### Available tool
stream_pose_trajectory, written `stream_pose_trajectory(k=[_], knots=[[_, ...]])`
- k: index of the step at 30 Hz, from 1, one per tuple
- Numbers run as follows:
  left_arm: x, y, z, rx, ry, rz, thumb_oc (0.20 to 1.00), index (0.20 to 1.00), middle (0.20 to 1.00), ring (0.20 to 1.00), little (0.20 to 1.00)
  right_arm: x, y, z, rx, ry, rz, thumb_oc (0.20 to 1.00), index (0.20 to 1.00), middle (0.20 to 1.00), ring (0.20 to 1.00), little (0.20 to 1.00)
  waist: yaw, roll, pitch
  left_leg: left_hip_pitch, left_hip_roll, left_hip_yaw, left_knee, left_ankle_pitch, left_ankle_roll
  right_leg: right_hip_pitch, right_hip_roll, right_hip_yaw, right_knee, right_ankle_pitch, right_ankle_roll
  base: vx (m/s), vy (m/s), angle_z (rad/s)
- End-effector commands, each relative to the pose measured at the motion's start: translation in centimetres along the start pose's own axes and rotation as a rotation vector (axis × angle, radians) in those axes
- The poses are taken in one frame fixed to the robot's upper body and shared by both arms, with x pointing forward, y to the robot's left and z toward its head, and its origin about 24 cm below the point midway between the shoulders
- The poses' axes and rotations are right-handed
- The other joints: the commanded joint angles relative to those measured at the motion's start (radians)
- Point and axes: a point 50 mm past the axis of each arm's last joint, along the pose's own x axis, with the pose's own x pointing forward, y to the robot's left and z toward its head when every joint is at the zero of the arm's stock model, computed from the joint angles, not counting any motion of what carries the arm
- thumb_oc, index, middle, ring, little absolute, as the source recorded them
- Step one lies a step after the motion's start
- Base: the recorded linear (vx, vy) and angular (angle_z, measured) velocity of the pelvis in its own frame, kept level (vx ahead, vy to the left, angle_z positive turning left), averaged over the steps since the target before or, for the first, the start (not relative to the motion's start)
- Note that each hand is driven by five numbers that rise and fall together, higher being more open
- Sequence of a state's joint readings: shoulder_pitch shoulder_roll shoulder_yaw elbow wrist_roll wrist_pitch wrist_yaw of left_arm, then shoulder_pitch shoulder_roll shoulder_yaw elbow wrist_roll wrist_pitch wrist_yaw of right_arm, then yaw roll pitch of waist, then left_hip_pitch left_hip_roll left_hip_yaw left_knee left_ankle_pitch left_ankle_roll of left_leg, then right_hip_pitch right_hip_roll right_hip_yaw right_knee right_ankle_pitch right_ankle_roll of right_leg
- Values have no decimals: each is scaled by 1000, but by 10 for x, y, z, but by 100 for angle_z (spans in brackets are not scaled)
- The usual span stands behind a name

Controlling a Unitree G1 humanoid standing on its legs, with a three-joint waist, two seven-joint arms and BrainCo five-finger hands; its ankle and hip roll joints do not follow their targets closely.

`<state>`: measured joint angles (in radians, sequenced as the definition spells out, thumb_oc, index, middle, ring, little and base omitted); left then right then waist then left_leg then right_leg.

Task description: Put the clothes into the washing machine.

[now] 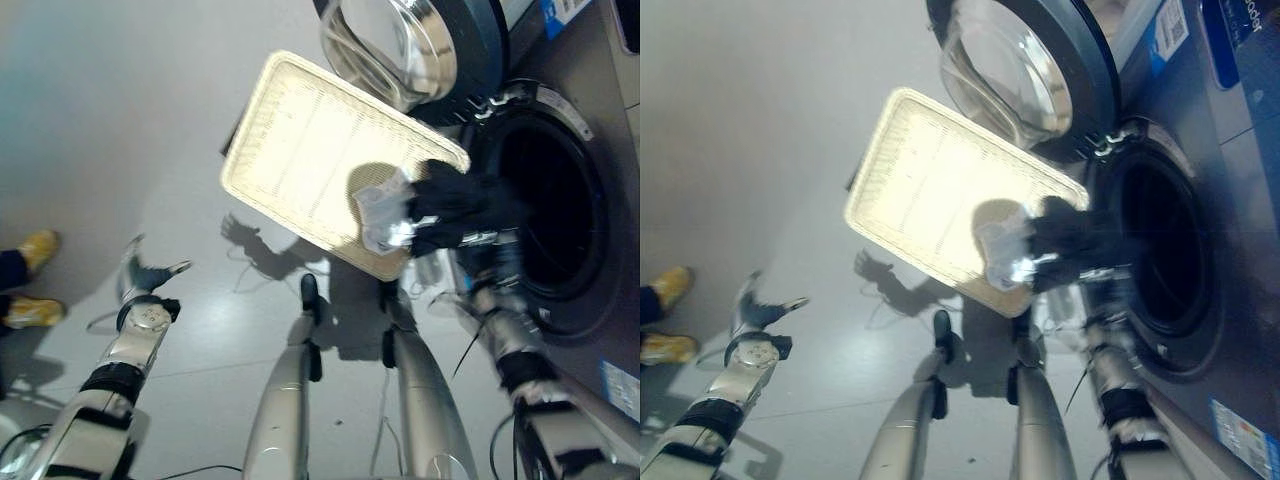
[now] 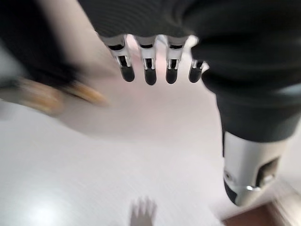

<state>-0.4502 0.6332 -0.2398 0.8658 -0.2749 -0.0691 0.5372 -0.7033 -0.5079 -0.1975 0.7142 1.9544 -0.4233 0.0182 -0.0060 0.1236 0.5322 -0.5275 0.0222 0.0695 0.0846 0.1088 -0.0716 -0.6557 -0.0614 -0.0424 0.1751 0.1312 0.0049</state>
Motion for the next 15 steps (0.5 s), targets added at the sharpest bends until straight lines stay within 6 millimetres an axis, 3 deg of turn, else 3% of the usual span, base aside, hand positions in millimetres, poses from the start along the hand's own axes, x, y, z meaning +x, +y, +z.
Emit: stream_pose_trajectory(k=[1, 4, 5, 6, 7, 11, 12, 13, 14, 15], knots=[[-5, -32, 69, -189, -245, -113, 1000, 1000, 1000, 1000, 1000, 7, 35, 34, 42, -273, -10, 200, 200, 200, 200, 200, -50, -6, -12, -65, -47, 18, 52, -32, -2, 6, 62, -62, 121, -175, 28, 0, 0, 0], [-7, -32, 65, -188, -240, -123, 1000, 1000, 1000, 1000, 1000, 9, 54, 75, 69, -526, -90, 200, 200, 200, 200, 200, -53, -8, -12, -69, -47, 15, 59, -42, 0, 3, 67, -58, 132, -184, 24, 0, 0, 0], [-7, -31, 65, -188, -246, -123, 1000, 1000, 1000, 1000, 1000, 5, 63, 99, 130, -665, -147, 200, 200, 200, 200, 200, -54, -11, -12, -79, -46, 16, 60, -36, 2, -6, 71, -58, 132, -176, 21, 0, 0, 0], [-8, -30, 63, -188, -245, -124, 1000, 1000, 1000, 1000, 1000, 3, 63, 107, 158, -716, -170, 200, 200, 200, 200, 200, -56, -12, -12, -76, -45, 15, 61, -43, 2, -2, 71, -57, 135, -183, 21, -20, -30, 5], [-8, -27, 61, -181, -248, -121, 1000, 1000, 1000, 1000, 1000, -15, 64, 146, 311, -996, -240, 200, 200, 200, 200, 200, -61, -22, -12, -91, -41, 14, 63, -37, 4, -14, 76, -58, 136, -173, 19, 18, -35, 7], [-5, -18, 65, -174, -259, -131, 1000, 1000, 1000, 1000, 1000, -45, 56, 190, 516, -1285, -341, 200, 200, 200, 200, 200, -73, -38, -12, -112, -44, 7, 83, -40, 5, -29, 80, -59, 147, -167, 19, 4, -62, 17], [-2, -13, 67, -177, -259, -140, 1000, 1000, 1000, 1000, 1000, -47, 55, 202, 475, -1282, -341, 533, 533, 533, 533, 533, -78, -40, -12, -119, -44, 2, 96, -43, 5, -37, 83, -53, 161, -170, 17, -7, -39, 23], [-2, -13, 67, -178, -260, -143, 1000, 1000, 1000, 1000, 1000, -45, 55, 204, 447, -1261, -340, 956, 956, 956, 956, 956, -78, -40, -12, -121, -44, 1, 98, -44, 5, -38, 84, -52, 163, -171, 17, 45, -20, 19], [-3, -13, 66, -178, -255, -151, 1000, 1000, 1000, 1000, 1000, -42, 51, 207, 399, -1222, -345, 1000, 1000, 1000, 1000, 1000, -79, -41, -12, -112, -46, -3, 102, -55, 5, -30, 84, -51, 169, -183, 18, 48, -16, 10], [-5, -18, 66, -181, -253, -170, 1000, 1000, 1000, 1000, 1000, -27, 39, 205, 245, -1062, -365, 1000, 1000, 1000, 1000, 1000, -73, -40, -12, -113, -48, -6, 103, -54, 7, -27, 83, -52, 172, -184, 20, 28, -17, 6]])
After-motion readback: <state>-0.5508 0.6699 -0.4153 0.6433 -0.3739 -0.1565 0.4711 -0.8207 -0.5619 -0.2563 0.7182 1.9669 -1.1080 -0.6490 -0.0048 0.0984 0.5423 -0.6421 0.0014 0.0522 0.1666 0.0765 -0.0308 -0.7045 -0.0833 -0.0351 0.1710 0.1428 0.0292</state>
